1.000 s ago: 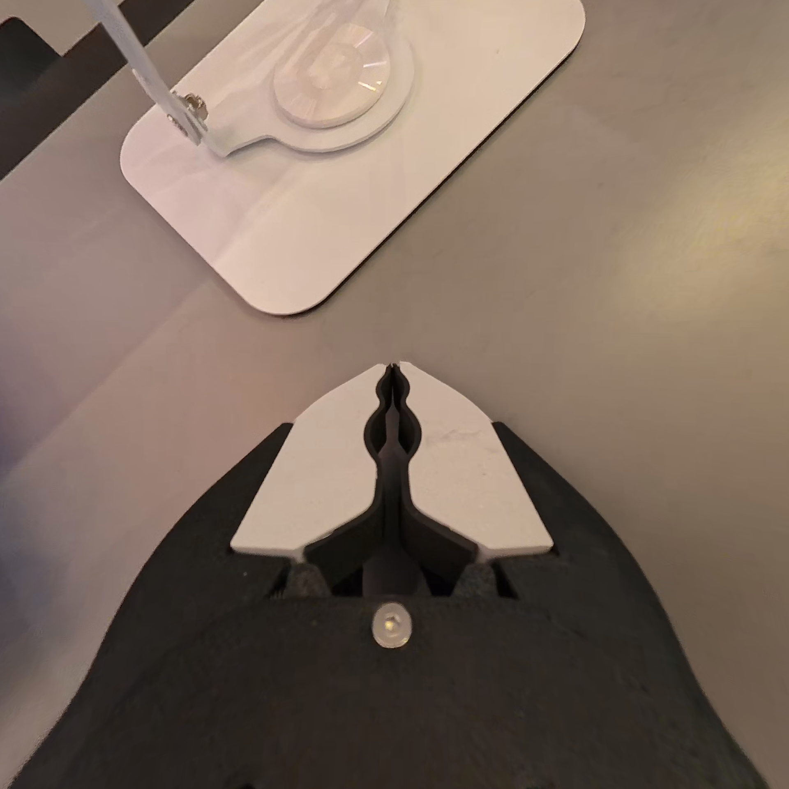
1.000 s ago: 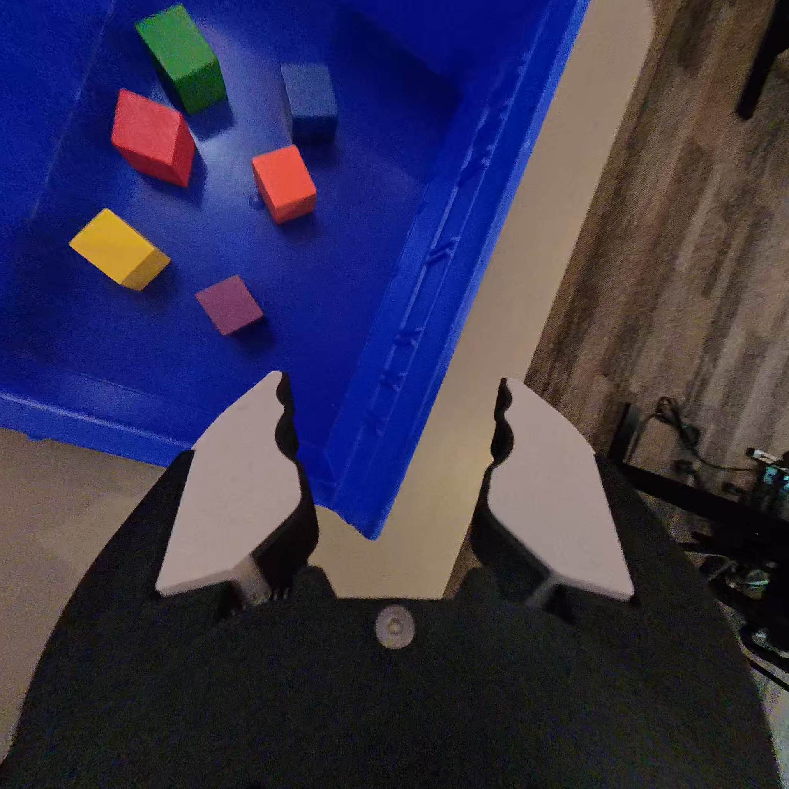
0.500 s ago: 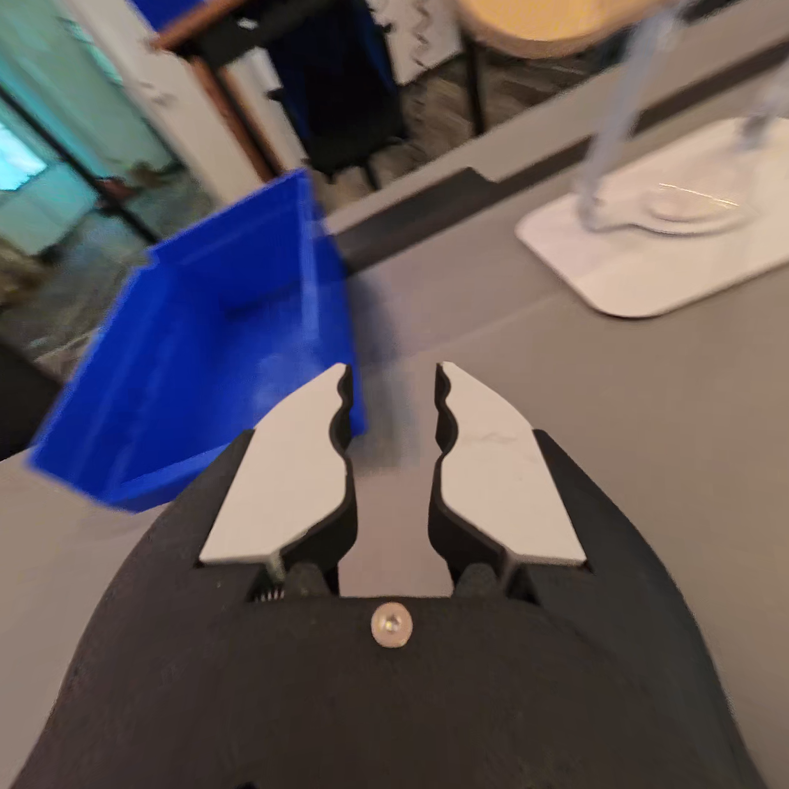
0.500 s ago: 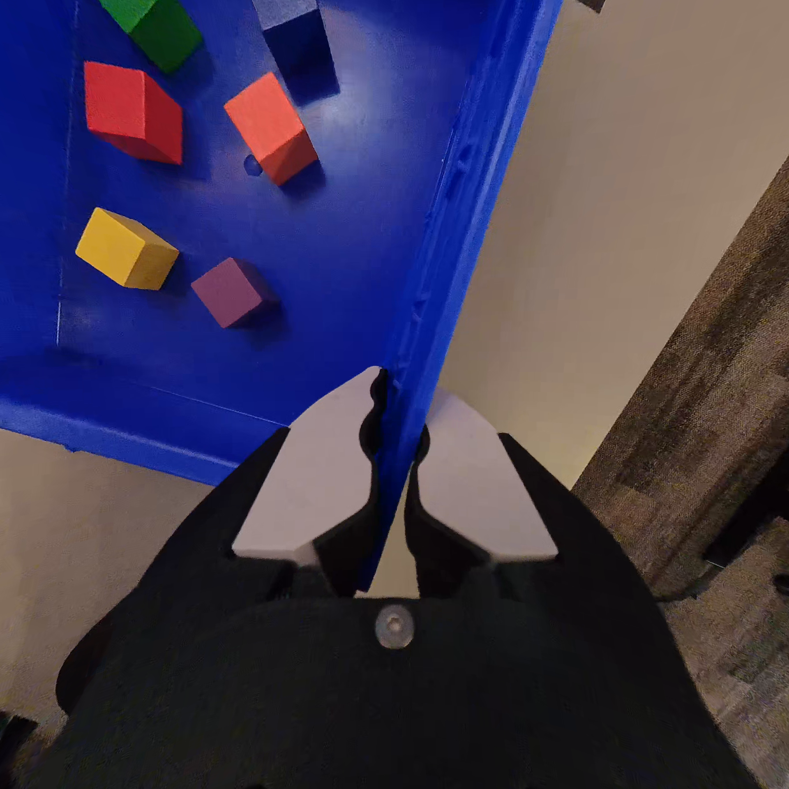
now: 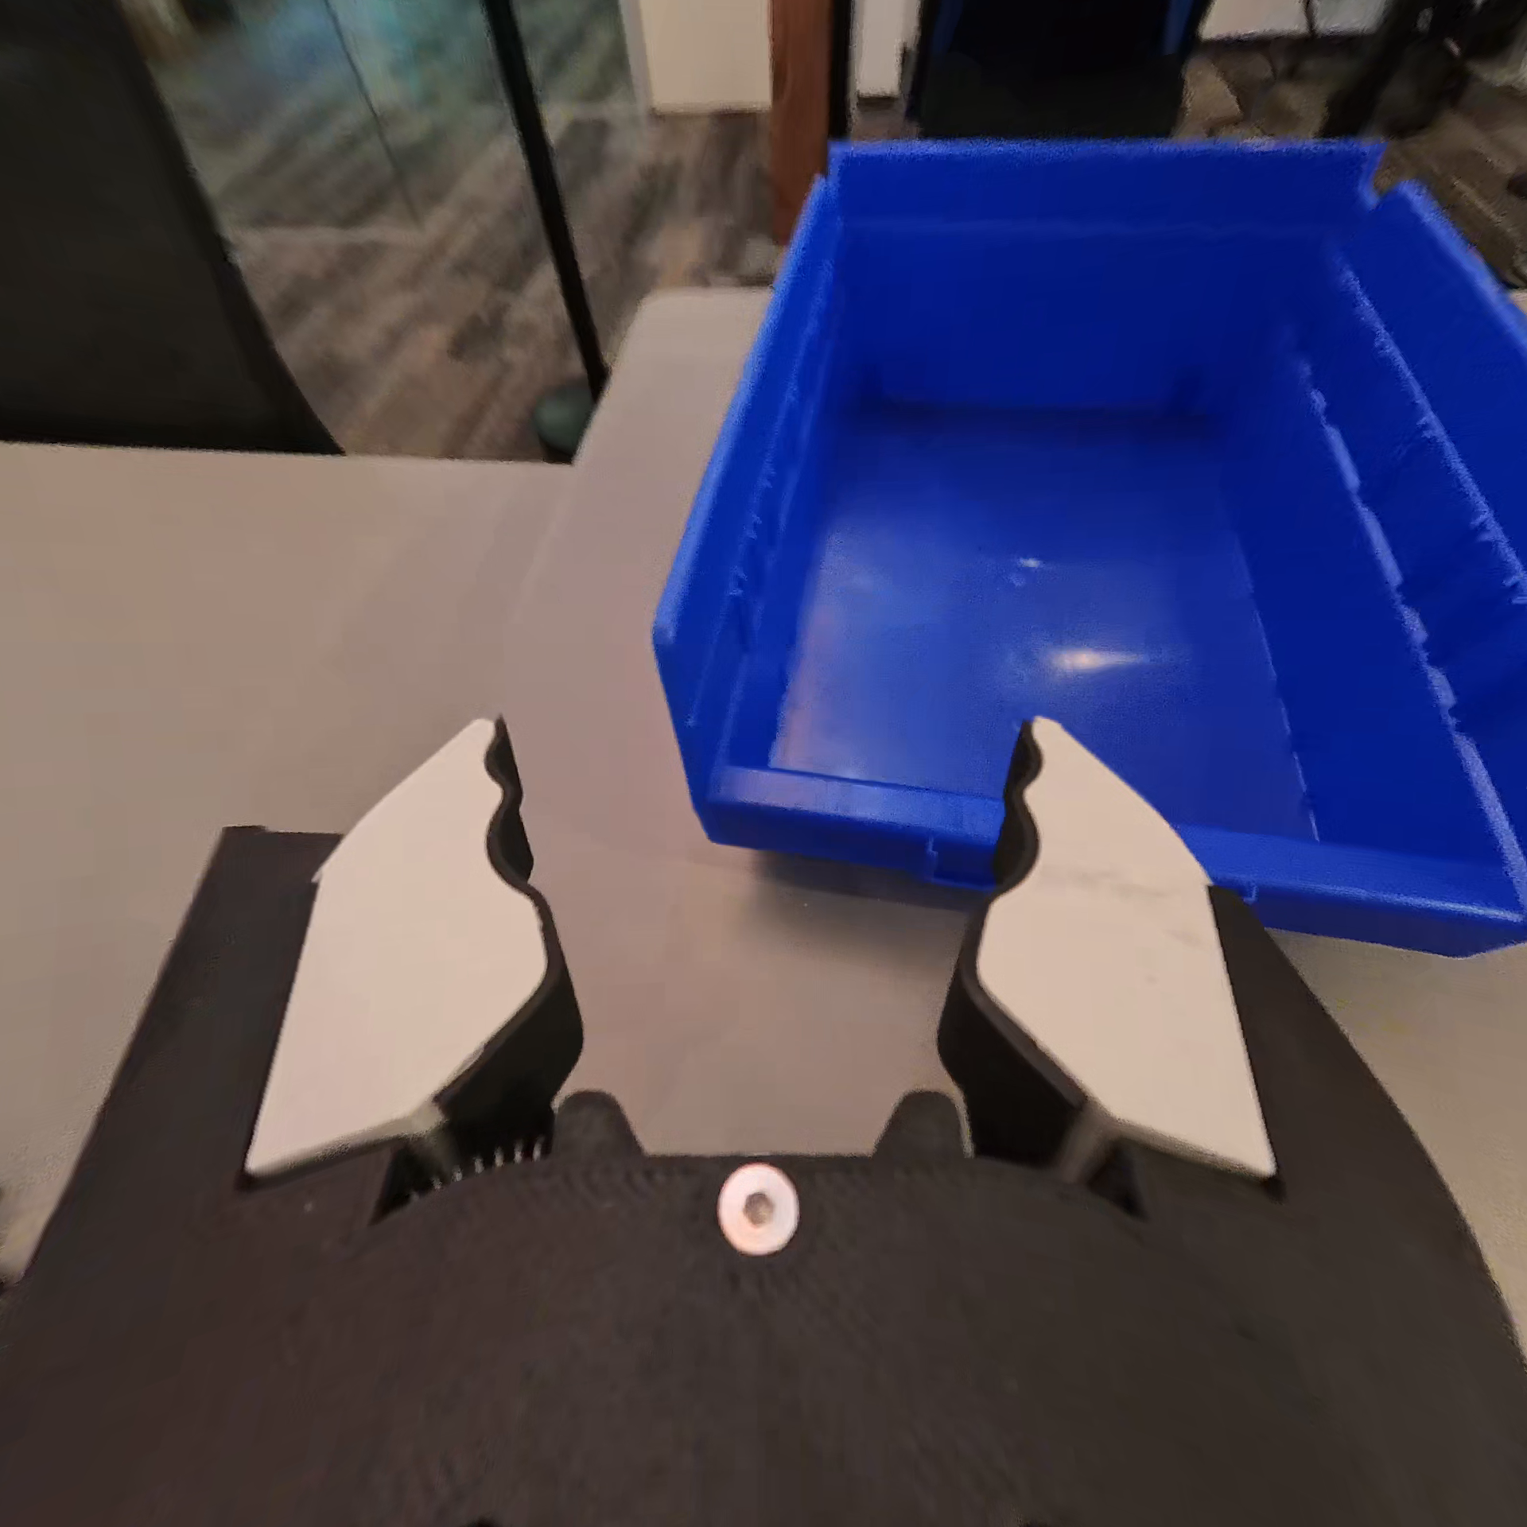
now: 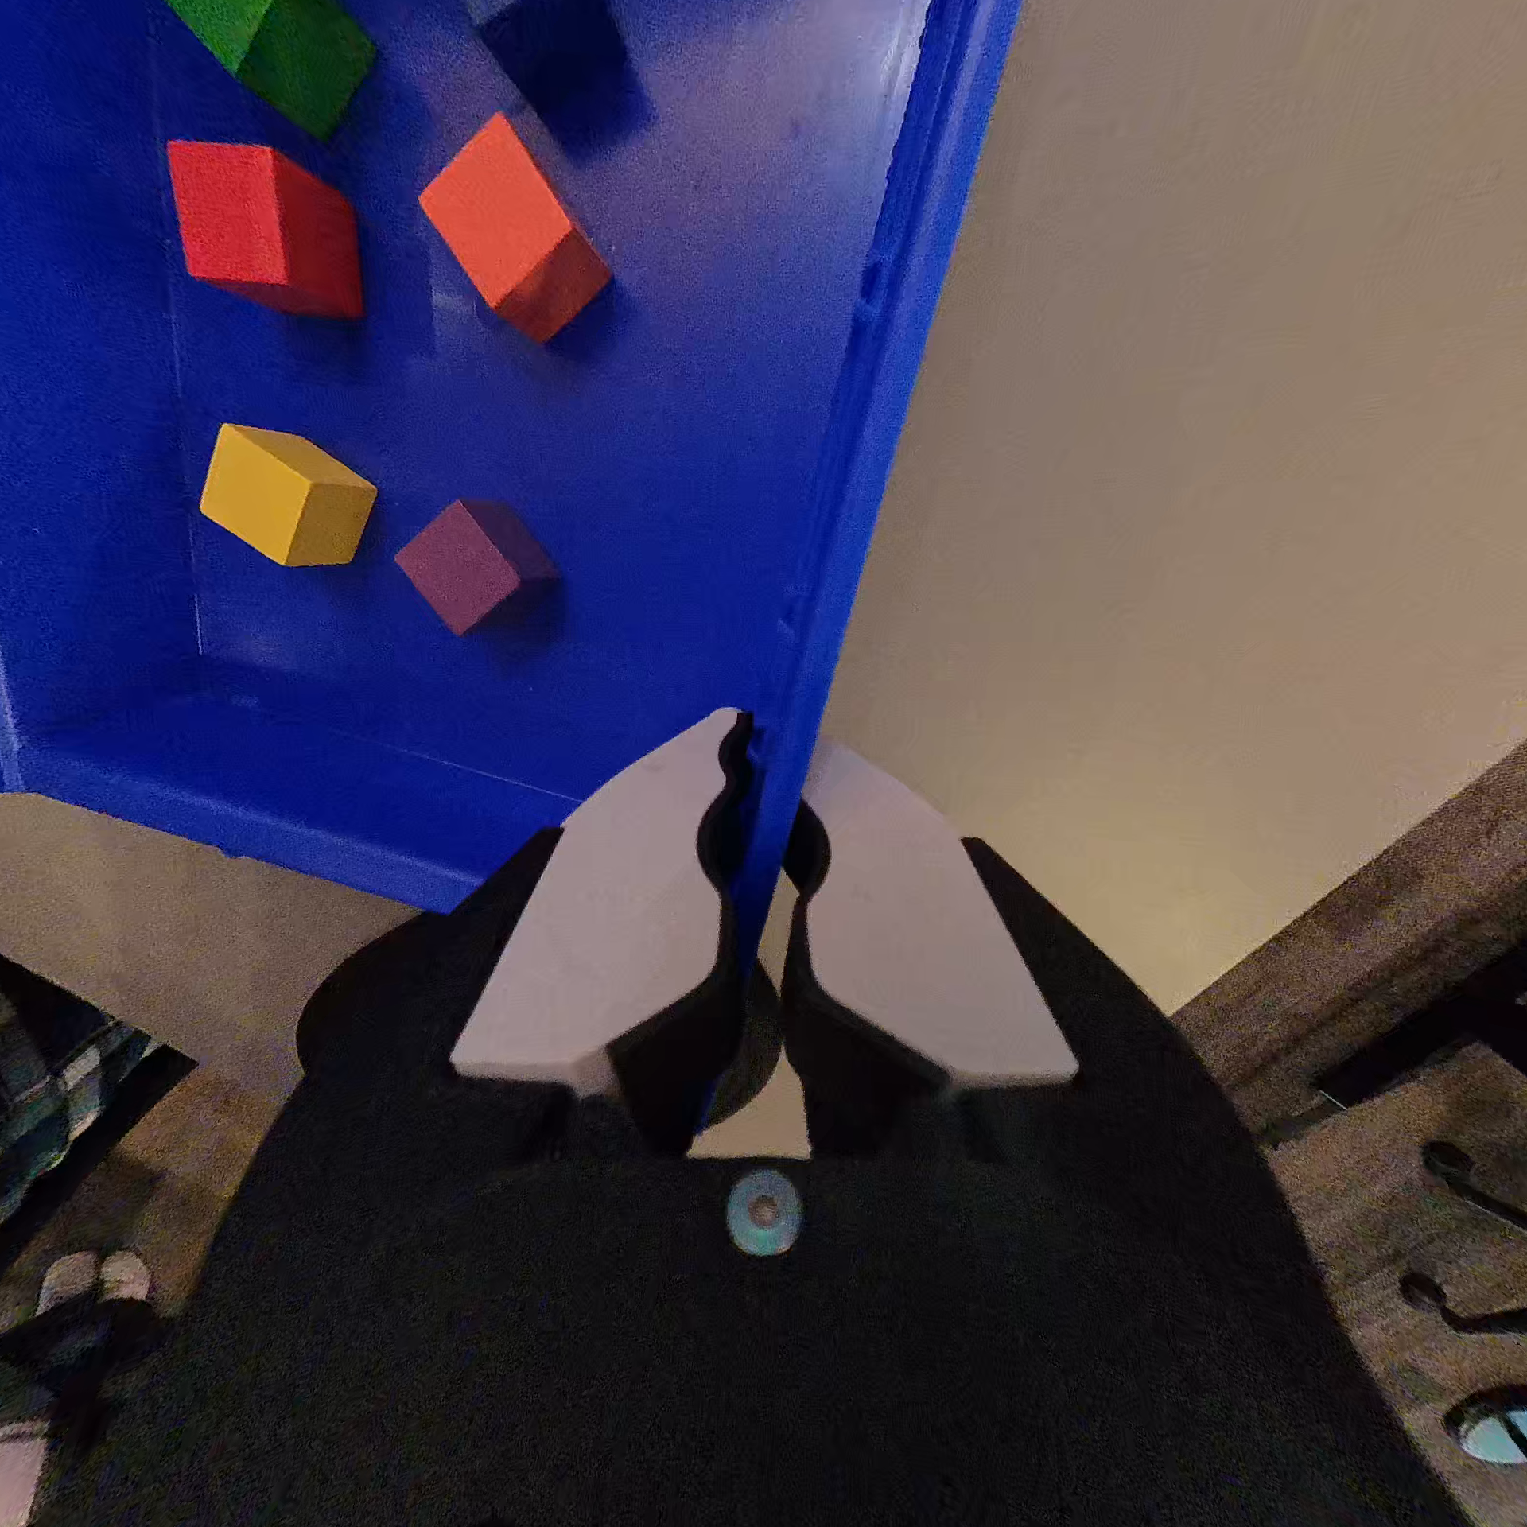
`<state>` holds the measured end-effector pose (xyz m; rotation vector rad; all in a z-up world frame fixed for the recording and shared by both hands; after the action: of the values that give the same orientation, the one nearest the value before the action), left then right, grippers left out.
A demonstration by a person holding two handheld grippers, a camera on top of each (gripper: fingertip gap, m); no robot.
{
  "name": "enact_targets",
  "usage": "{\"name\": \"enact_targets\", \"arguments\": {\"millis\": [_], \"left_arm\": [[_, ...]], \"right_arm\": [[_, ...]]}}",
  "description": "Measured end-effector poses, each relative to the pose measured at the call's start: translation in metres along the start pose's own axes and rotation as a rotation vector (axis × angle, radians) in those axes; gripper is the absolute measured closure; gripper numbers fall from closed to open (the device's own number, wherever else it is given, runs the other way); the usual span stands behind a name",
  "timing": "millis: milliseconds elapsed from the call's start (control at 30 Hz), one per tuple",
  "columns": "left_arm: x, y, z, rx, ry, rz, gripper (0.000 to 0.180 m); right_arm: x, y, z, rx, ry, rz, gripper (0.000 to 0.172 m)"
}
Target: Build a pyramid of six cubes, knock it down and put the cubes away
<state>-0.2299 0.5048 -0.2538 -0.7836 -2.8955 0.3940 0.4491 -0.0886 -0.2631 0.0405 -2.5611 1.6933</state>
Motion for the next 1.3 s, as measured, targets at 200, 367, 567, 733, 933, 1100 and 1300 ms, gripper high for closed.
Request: {"name": "enact_targets", "arguments": {"millis": [200,367,567,733,933,1100,1300], "left_arm": [[-0.014,0.036,0.027,0.142,-0.054,0.17,0.101],[-0.004,0.041,0.028,0.082,-0.166,0.173,0.176],[-0.008,0.038,0.029,0.066,-0.176,0.183,0.177],[-0.009,0.021,0.031,0.071,-0.15,0.179,0.176],[-0.004,-0.017,0.028,0.065,-0.117,0.165,0.176],[0.01,-0.057,0.026,0.048,-0.075,0.137,0.177],[0.024,-0.098,0.029,0.054,-0.028,0.113,0.177]], "right_arm": [[0.038,0.002,0.008,0.005,-0.041,-0.043,0.167],[0.069,0.006,0.014,-0.006,-0.077,-0.066,0.167],[0.098,0.014,0.015,-0.011,-0.137,-0.108,0.167],[0.127,0.024,0.008,-0.019,-0.196,-0.154,0.167],[0.164,0.034,-0.009,-0.03,-0.286,-0.202,0.167],[0.197,0.045,-0.028,-0.033,-0.357,-0.25,0.166],[0.243,0.064,-0.062,-0.03,-0.449,-0.303,0.167]]}}
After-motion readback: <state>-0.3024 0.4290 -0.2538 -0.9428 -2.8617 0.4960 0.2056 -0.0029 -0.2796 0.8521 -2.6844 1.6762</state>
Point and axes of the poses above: each gripper's, where its closed fingertips meet, y out along the fingers, z out of its underside, x = y × z across the jaws, the point moved 2 cm from there along -y, back along the fingers, and after that the axes turned 10 degrees about -x, right-handed, at the moved point
